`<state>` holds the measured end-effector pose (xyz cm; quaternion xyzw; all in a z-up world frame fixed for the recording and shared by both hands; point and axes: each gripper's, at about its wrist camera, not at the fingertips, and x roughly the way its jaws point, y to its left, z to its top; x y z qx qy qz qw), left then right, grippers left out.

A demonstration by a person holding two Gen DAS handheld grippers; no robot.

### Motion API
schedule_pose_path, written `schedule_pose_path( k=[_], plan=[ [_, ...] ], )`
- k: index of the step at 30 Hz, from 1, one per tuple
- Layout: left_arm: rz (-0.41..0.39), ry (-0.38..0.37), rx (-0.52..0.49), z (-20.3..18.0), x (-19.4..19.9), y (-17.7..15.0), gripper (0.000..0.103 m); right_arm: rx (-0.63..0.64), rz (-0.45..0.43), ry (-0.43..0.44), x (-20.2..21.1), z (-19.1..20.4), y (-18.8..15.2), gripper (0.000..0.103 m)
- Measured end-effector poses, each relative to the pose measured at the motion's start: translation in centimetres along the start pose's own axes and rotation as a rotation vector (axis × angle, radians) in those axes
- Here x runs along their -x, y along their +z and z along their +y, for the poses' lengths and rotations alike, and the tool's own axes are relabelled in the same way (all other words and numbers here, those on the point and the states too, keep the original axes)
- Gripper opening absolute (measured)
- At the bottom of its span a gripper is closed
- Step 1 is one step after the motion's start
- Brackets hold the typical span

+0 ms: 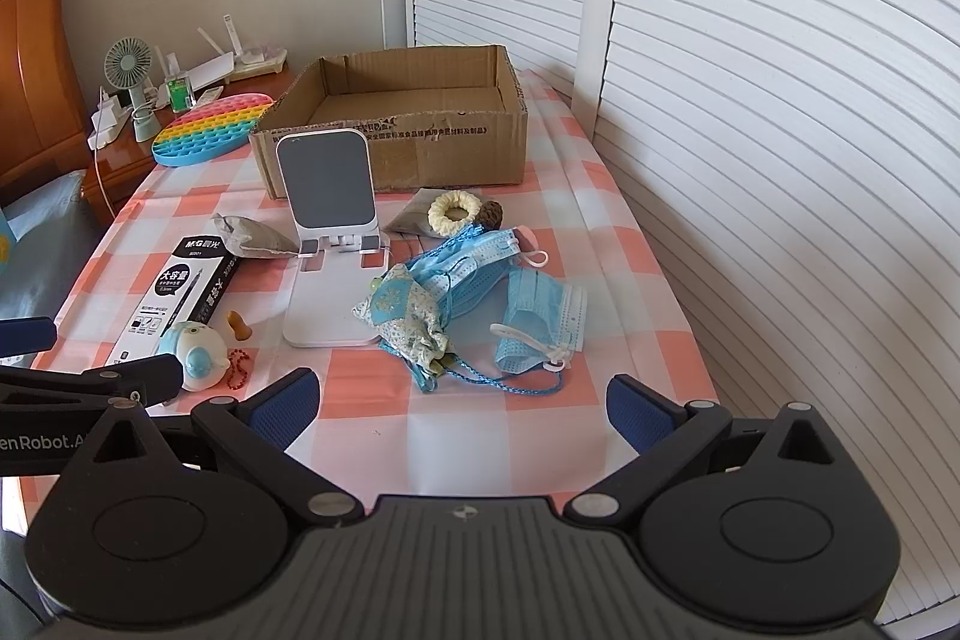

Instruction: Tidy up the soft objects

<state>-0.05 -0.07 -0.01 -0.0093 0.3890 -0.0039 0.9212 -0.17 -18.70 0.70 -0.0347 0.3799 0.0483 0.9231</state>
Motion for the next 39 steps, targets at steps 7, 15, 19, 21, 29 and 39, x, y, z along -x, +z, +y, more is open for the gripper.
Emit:
schedule_pose_path(
  k=[7,15,19,21,29,39],
  plan=[
    [-0.001,0.000,0.001,0.00,0.00,-0.01,0.103,0.000,0.000,0.000,0.02,-0.02,0.00,0.103],
    [-0.001,0.000,0.000,-0.02,-0.02,-0.01,0.103,0.001,-0.001,-0.001,0.09,-0.08,0.00,0.103],
    [-0.001,0.000,0.001,-0.04,-0.01,-0.02,0.103,0.000,-0.001,0.000,0.08,0.02,0.05,0.103],
    [-0.001,0.000,0.000,-0.06,-0.01,-0.02,0.103,0.001,-0.001,-0.001,0.10,0.02,0.06,0.103],
    [0.000,0.000,-0.001,-0.02,0.01,0.00,0.102,0.001,-0.002,0.000,0.03,-0.01,0.03,0.103],
    [-0.001,-0.001,-0.008,-0.03,-0.21,0.16,0.102,0.006,-0.006,0.006,0.10,-0.05,0.31,0.103]
  ],
)
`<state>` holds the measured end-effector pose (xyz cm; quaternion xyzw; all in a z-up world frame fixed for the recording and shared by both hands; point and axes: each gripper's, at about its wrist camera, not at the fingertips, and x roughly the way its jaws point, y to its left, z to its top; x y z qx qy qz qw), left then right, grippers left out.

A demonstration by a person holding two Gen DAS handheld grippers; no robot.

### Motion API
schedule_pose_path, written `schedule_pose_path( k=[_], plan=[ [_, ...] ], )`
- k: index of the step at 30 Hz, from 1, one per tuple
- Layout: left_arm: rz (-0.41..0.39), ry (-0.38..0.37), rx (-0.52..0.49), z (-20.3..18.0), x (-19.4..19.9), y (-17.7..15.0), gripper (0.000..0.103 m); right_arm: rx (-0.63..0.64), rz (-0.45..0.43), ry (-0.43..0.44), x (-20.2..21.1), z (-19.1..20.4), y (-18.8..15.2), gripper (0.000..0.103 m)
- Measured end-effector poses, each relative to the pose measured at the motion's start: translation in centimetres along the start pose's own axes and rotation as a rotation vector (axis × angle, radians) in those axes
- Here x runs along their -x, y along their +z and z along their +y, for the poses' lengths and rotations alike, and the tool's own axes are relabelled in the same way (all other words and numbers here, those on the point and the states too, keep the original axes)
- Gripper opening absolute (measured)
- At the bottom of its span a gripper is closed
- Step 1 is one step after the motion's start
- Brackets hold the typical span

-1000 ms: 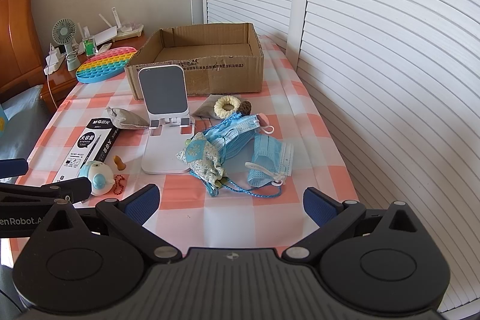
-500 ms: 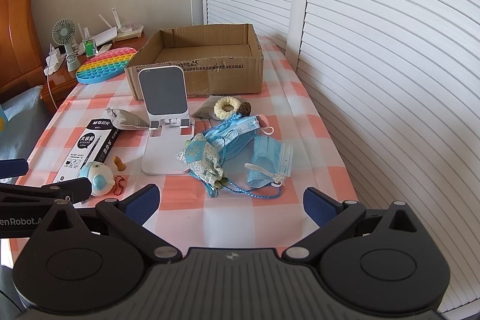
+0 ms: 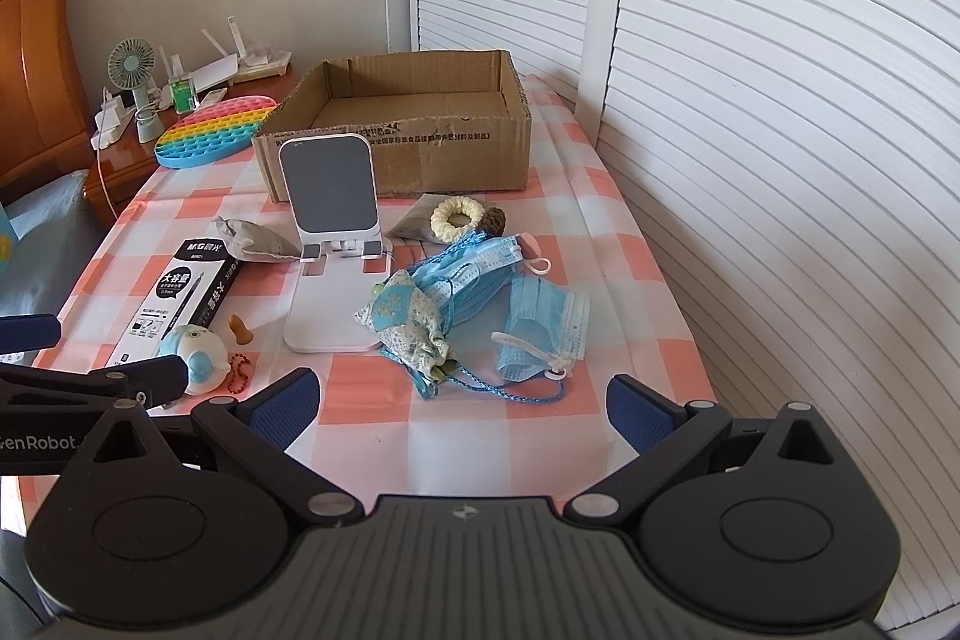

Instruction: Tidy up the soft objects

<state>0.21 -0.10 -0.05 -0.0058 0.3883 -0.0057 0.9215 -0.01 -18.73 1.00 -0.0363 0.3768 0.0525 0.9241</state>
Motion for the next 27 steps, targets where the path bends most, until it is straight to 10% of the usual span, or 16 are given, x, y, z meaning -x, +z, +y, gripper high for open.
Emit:
schedule_pose_path(
  k=[27],
  plan=[
    [-0.043,-0.106,-0.133,1.8,-3.1,-0.7,0.102,0.090,-0.048,0.089,-3.2,0.5,0.2,0.103]
  ],
)
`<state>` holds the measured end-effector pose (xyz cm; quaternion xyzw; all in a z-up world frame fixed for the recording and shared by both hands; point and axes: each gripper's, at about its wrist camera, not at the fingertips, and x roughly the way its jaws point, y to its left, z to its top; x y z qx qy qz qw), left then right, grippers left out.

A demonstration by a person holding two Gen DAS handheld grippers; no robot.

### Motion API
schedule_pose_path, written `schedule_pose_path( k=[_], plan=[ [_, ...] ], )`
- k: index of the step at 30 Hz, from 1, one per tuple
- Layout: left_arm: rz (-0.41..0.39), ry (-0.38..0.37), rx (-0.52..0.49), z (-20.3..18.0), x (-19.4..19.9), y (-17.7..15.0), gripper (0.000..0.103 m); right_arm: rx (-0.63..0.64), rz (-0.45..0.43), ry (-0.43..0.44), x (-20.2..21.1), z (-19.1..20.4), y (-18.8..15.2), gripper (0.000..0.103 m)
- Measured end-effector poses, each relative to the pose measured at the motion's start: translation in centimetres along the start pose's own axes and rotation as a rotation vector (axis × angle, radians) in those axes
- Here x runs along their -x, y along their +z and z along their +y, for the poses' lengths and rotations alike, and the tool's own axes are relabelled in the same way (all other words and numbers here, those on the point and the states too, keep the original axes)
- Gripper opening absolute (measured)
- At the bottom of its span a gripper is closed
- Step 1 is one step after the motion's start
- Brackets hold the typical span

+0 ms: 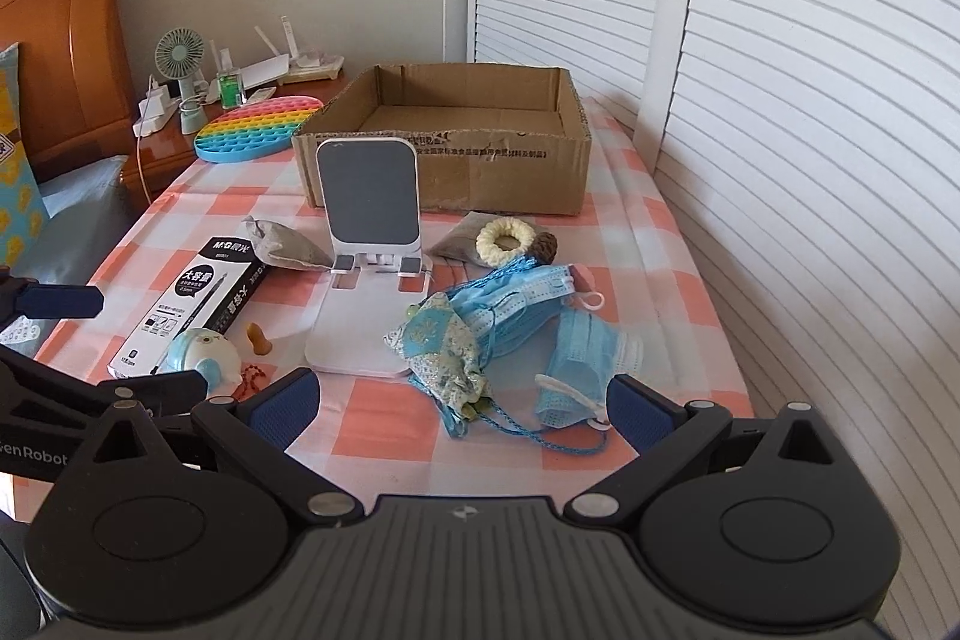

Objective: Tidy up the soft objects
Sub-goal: 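Move the left tool to the blue-and-white plush bird and close on it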

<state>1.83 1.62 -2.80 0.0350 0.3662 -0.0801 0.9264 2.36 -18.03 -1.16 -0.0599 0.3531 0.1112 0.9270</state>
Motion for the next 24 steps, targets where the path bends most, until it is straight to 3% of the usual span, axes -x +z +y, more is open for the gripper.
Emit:
schedule_pose_path(
  k=[18,24],
  plan=[
    [0.002,-0.102,-0.057,0.0,-2.8,-1.2,0.102,0.033,0.018,0.025,-2.8,-2.1,-2.3,0.103],
    [-0.001,-0.088,-0.062,0.0,-3.5,-1.4,0.093,0.020,0.019,0.041,-3.2,-2.5,-2.6,0.103]
  ],
)
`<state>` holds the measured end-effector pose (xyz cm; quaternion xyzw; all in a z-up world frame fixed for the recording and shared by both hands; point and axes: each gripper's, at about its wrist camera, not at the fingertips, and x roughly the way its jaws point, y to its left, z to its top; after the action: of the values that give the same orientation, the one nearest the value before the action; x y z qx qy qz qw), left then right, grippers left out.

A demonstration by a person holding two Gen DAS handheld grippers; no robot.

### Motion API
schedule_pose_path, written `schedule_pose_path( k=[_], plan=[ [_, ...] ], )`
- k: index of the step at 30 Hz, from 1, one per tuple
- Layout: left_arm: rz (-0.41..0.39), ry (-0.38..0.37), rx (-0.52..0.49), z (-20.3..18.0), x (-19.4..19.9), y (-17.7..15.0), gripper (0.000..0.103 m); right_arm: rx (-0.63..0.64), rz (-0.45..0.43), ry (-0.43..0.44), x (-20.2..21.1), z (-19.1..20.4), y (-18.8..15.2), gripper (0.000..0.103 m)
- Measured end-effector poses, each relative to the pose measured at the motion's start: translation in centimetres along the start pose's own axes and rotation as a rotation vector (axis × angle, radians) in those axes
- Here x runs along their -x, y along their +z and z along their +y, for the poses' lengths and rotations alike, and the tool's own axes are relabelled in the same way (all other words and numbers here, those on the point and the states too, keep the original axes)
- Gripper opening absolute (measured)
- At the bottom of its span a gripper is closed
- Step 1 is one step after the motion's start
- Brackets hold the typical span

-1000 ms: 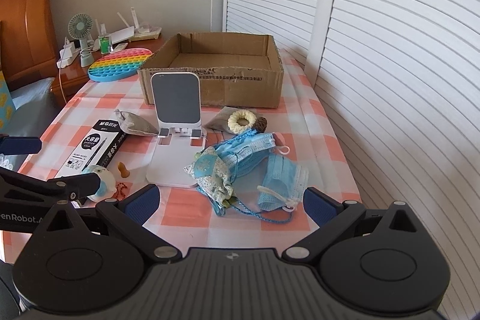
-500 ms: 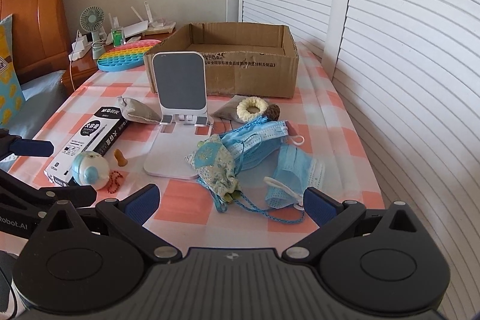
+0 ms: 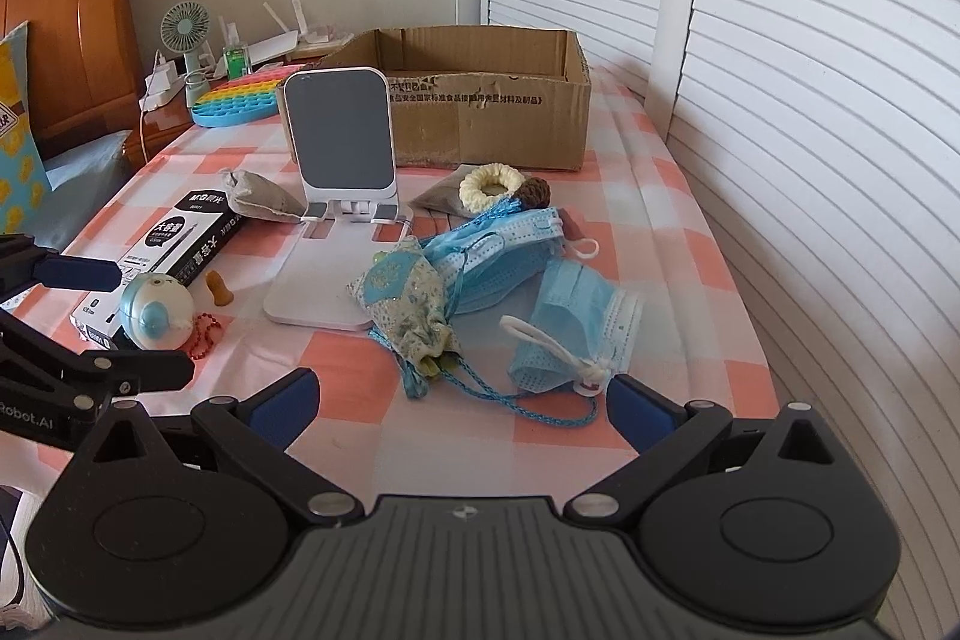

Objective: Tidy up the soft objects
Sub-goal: 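Move the left tool to the blue-and-white plush bird and close on it, then lift the plush bird off the table with the left tool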

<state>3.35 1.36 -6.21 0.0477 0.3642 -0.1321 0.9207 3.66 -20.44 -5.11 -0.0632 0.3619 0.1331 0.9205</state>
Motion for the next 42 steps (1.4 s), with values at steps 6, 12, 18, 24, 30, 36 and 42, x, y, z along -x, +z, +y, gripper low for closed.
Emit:
schedule_pose_path(
  k=[6,12,18,24,30,36,42],
  plan=[
    [-0.005,0.020,-0.010,0.1,-0.3,0.3,0.085,0.006,-0.003,0.006,-0.1,-0.2,-0.1,0.103],
    [0.006,0.036,0.002,0.4,-0.7,0.2,0.076,0.009,-0.006,0.013,0.0,-0.4,-0.3,0.103],
    [0.016,0.038,0.014,0.6,-1.0,0.0,0.067,0.013,-0.009,0.016,0.0,-0.3,-0.3,0.103],
    [0.007,0.044,0.016,0.7,-1.1,0.1,0.055,0.030,-0.015,0.017,0.3,0.0,-0.2,0.103],
    [0.006,0.044,0.013,0.9,-1.1,0.1,0.052,0.046,-0.020,0.015,0.4,0.3,0.0,0.103],
    [-0.011,0.016,0.011,0.8,-0.6,0.4,0.051,0.065,-0.023,0.017,0.5,0.7,0.3,0.103],
    [0.002,0.002,0.004,-0.1,-1.3,0.1,0.055,0.074,-0.023,0.020,0.5,1.0,0.4,0.103]
  ],
)
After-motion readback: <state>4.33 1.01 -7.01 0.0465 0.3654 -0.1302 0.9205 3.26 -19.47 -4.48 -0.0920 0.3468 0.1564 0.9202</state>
